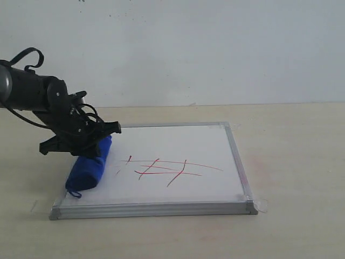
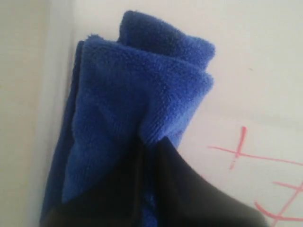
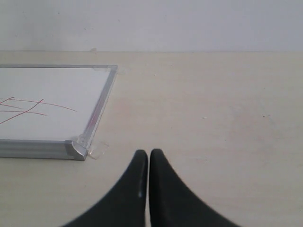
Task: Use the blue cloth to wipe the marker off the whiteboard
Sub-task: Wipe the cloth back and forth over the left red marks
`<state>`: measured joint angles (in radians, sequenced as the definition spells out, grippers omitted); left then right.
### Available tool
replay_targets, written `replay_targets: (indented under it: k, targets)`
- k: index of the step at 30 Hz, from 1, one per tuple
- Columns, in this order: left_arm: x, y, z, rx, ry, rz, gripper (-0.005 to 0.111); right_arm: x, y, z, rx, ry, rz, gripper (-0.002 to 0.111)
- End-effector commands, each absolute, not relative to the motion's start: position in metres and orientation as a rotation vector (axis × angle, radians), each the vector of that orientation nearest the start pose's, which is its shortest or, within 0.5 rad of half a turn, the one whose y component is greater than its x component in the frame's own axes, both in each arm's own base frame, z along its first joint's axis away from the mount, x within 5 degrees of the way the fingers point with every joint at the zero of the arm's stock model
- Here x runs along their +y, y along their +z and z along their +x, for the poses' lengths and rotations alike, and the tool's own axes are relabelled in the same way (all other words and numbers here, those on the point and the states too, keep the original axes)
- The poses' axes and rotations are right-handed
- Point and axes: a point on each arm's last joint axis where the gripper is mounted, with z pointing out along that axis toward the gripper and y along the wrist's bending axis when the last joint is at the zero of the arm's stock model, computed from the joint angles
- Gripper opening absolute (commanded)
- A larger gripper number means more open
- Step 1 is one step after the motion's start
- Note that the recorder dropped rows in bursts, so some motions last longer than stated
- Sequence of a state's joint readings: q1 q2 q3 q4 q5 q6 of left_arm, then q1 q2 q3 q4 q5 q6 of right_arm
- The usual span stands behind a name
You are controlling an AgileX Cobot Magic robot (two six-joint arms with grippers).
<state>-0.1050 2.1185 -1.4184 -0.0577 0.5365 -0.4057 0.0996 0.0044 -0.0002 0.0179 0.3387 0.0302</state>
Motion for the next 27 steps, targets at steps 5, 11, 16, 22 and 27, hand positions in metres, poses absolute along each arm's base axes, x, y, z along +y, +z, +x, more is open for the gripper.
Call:
replay_targets:
  k: [5, 11, 16, 22, 27]
  targets:
    - [-0.065, 0.133, 0.435, 2.658, -0.301, -0.531, 0.004, 0.006, 0.183, 0.053, 1.817, 0.107, -0.059, 0.001]
    - [-0.116, 0.126, 0.432, 2.622, -0.489, -0.57, 0.004, 0.006, 0.183, 0.053, 1.817, 0.107, -0.059, 0.001]
    - [-0.15, 0.127, 0.424, 2.615, -0.545, -0.557, 0.004, 0.006, 0.183, 0.053, 1.817, 0.107, -0.059, 0.001]
    - [-0.137, 0.125, 0.423, 2.662, -0.499, -0.565, 0.004, 0.006, 0.183, 0.053, 1.817, 0.107, -0.059, 0.001]
    - [-0.092, 0.125, 0.429, 2.698, -0.345, -0.579, 0.004, 0.006, 0.183, 0.053, 1.817, 0.107, -0.059, 0.001]
